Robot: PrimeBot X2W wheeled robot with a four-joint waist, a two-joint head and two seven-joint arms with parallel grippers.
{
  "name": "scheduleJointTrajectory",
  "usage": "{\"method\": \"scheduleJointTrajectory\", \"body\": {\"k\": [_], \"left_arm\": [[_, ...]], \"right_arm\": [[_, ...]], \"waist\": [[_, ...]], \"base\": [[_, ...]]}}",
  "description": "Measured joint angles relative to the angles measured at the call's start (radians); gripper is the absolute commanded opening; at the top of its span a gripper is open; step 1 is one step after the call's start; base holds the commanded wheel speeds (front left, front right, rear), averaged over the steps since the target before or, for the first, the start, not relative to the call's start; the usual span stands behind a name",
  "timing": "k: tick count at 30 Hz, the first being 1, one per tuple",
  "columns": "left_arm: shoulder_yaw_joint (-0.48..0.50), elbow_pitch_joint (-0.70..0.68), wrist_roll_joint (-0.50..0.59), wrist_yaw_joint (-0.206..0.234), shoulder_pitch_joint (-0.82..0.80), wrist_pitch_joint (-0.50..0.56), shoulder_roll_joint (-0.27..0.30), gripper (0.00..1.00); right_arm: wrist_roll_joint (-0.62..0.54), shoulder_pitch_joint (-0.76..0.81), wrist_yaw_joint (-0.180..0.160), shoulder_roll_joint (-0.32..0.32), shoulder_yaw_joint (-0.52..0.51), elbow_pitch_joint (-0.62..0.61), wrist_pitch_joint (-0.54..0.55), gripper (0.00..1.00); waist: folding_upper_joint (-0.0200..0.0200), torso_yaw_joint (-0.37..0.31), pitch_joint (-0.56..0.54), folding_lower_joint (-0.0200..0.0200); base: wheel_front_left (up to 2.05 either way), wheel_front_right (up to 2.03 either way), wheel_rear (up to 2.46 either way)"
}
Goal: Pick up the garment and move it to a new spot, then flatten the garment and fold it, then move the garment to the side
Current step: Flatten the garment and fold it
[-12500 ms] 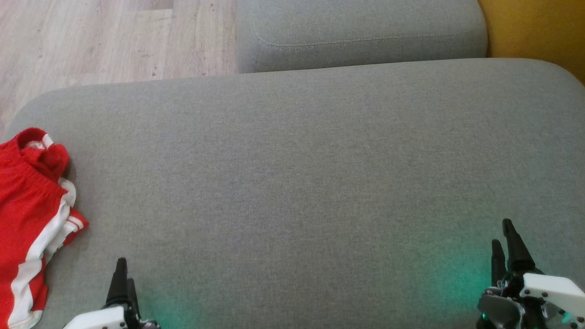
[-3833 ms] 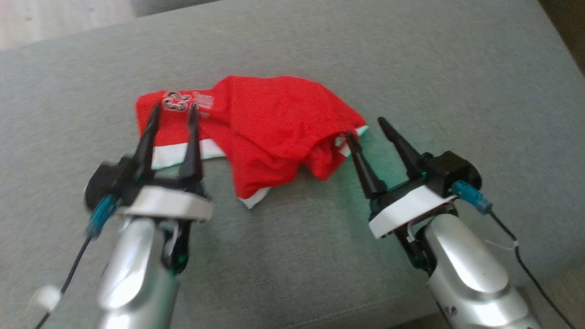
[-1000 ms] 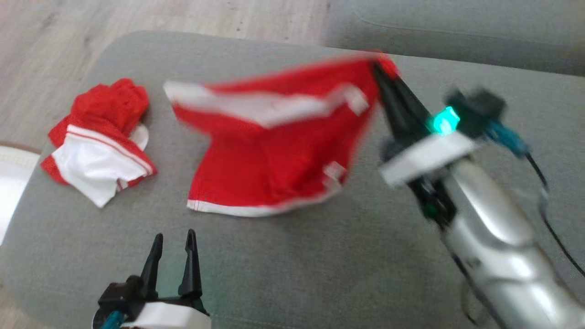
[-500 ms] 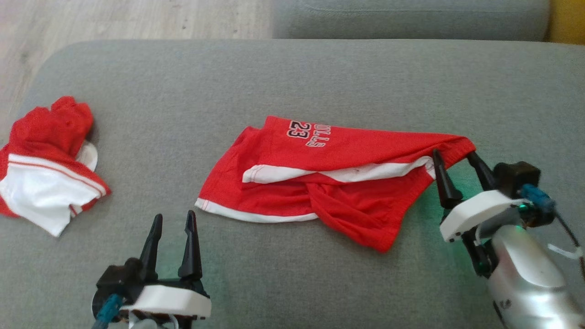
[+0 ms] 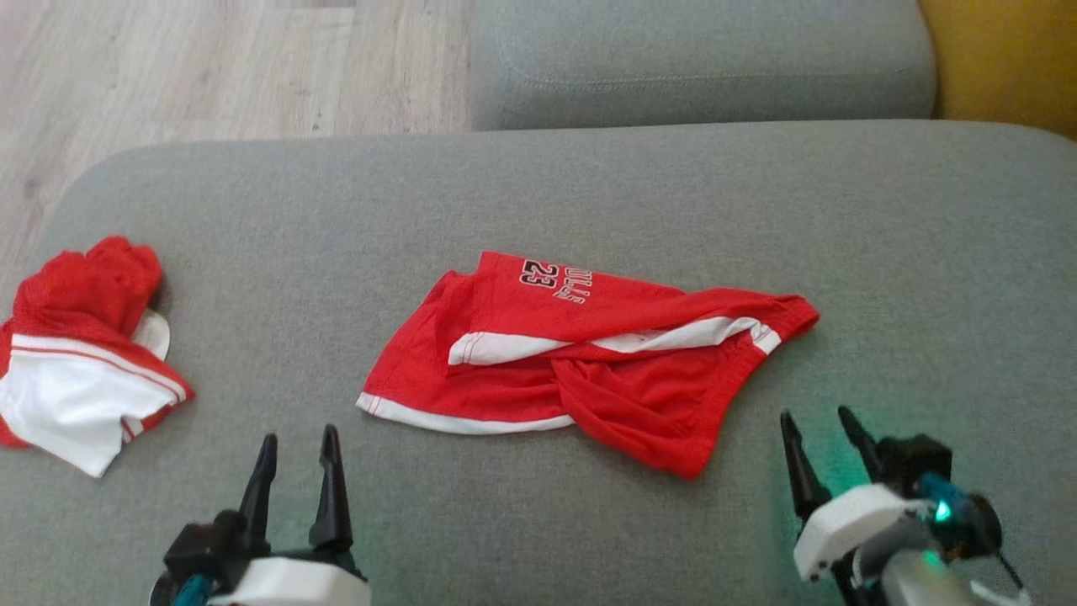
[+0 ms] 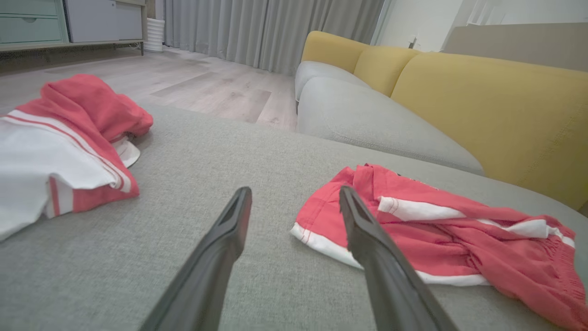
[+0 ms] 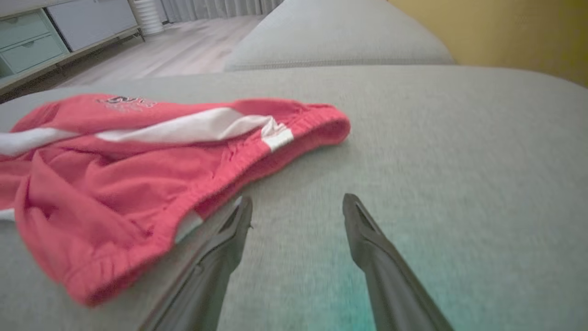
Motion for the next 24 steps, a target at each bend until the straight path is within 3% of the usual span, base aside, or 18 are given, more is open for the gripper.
{"method": "scheduleJointTrajectory", "body": {"k": [3,12,20,24], "left_arm": [[0.011,0.005,0.007,0.000,0.012,0.000,0.000,1.00],[0.031,-0.011,0.047,0.002,0.012,0.000,0.000,1.00],[0.039,-0.016,0.049,0.009,0.012,0.000,0.000,1.00],[-0.001,-0.009,-0.003,-0.015,0.004,0.000,0.000,1.00]], "right_arm": [[-0.013,0.040,0.000,0.013,-0.021,-0.039,0.000,1.00],[-0.062,0.047,0.000,0.026,-0.033,-0.333,0.000,1.00],[-0.030,0.070,0.000,0.028,-0.011,-0.343,0.000,1.00],[-0.017,0.071,0.000,0.028,0.010,-0.326,0.000,1.00]], "waist": [[0.0000,-0.007,-0.013,0.0000],[0.0000,-0.033,-0.029,0.0000],[0.0000,-0.043,-0.017,0.0001],[0.0000,-0.049,0.000,0.0001]], "base": [[0.00,0.00,0.00],[0.00,0.00,0.00],[0.00,0.00,0.00],[0.00,0.00,0.00]]}}
